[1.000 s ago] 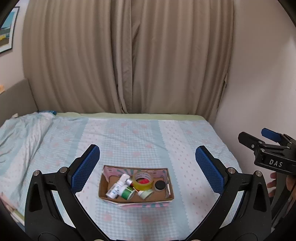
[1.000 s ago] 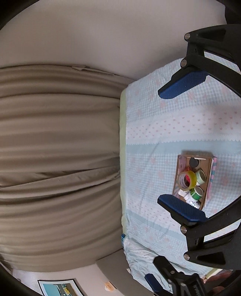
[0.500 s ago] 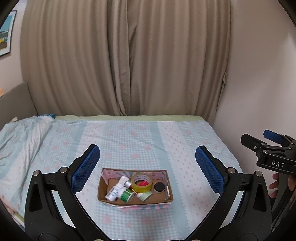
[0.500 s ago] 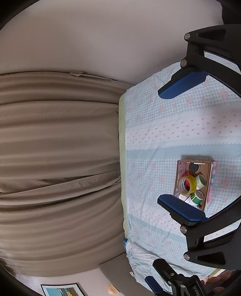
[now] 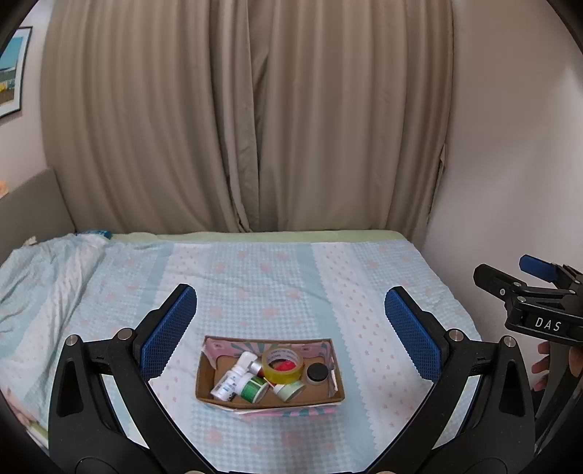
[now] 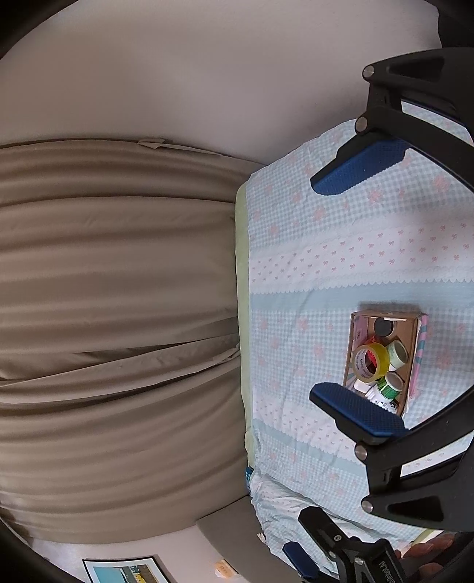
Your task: Organize rigid objects
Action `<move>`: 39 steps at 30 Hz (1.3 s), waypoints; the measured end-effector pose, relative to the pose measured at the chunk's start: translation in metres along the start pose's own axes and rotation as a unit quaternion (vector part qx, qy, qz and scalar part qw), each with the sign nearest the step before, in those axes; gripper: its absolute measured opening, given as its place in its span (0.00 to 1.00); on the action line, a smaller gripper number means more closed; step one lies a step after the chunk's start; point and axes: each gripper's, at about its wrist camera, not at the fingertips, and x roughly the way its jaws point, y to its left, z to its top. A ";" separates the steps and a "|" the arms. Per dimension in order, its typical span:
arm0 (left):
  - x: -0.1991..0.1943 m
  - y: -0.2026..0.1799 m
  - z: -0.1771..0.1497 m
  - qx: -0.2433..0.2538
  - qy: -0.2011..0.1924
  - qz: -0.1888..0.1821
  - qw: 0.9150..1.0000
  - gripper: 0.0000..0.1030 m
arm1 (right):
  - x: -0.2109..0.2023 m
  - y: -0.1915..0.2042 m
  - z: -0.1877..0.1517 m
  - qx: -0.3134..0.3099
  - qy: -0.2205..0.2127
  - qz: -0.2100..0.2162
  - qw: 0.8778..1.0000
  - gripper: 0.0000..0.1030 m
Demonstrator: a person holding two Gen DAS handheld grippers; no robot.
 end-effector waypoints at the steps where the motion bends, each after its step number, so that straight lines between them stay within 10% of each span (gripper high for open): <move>1: 0.000 0.000 0.000 0.000 0.000 0.000 1.000 1.00 | 0.000 0.000 0.000 -0.001 0.000 0.000 1.000 1.00; 39: -0.006 -0.013 0.003 0.014 -0.031 0.035 0.999 1.00 | 0.003 0.006 0.001 -0.006 -0.002 -0.003 1.000 1.00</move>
